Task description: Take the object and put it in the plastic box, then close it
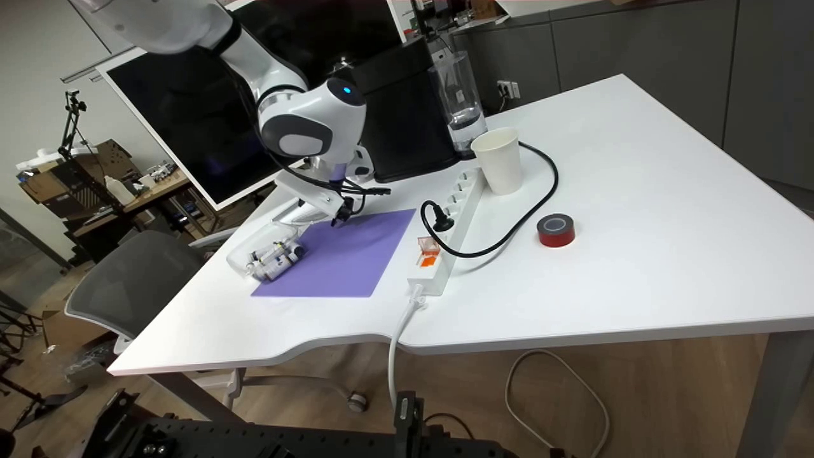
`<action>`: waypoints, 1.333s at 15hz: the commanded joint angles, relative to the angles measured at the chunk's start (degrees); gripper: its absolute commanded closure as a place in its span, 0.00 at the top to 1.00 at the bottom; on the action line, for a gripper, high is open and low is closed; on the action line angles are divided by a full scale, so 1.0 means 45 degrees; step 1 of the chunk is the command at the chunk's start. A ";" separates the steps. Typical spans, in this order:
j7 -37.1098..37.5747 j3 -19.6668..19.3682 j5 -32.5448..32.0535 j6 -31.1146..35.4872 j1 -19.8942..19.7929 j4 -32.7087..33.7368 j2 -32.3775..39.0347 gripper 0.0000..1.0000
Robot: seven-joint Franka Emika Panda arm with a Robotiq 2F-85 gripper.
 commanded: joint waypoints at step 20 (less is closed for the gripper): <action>-0.7189 -0.1440 -0.0027 -0.3390 0.0920 -0.1915 -0.3283 1.00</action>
